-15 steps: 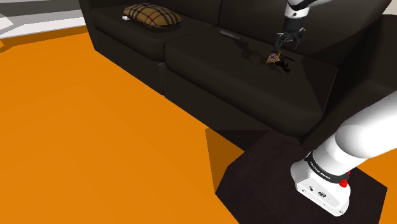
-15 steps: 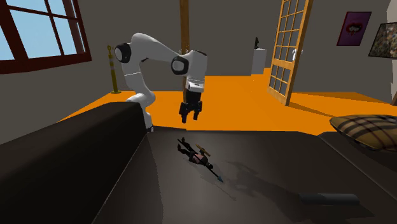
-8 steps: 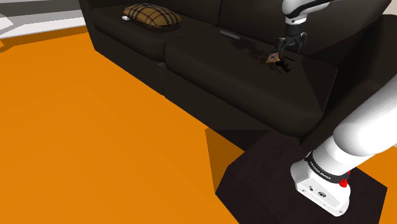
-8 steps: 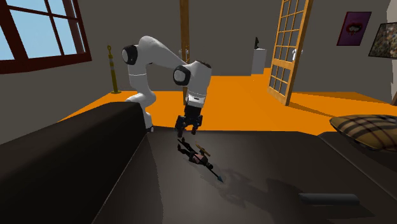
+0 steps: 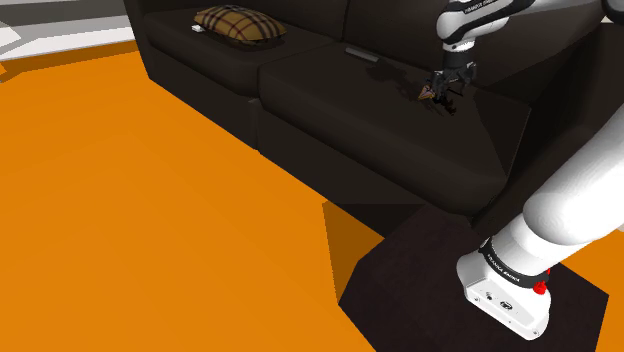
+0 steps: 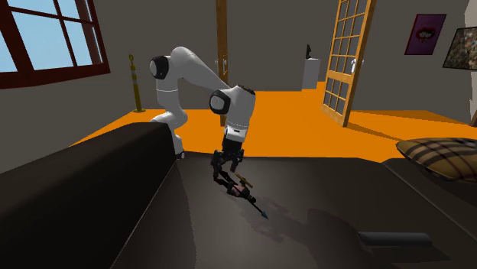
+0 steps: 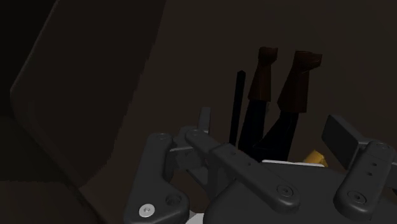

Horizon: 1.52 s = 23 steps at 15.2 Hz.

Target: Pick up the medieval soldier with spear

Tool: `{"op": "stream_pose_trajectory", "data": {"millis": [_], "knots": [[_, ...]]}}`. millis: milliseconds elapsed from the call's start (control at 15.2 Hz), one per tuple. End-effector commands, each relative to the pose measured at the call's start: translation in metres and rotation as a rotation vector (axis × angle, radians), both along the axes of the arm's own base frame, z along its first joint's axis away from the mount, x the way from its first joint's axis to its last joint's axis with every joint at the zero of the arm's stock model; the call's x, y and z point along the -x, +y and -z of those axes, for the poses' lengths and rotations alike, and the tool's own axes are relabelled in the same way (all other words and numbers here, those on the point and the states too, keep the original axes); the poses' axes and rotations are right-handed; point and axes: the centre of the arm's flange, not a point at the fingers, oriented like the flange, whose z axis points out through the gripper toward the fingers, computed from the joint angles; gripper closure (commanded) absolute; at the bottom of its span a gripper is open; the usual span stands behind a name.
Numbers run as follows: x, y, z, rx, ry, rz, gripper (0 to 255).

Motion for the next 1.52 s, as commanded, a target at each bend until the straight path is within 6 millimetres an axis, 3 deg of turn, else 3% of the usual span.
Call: {"op": "stream_pose_trajectory", "data": {"millis": [0, 66, 132, 726, 1452], "knots": [[0.000, -0.001, 0.007, 0.000, -0.001, 0.000, 0], [0.000, -0.001, 0.007, 0.000, -0.001, 0.000, 0], [0.000, -0.001, 0.007, 0.000, -0.001, 0.000, 255], [0.000, -0.001, 0.007, 0.000, -0.001, 0.000, 255], [0.000, -0.001, -0.051, 0.000, -0.001, 0.000, 255]]}}
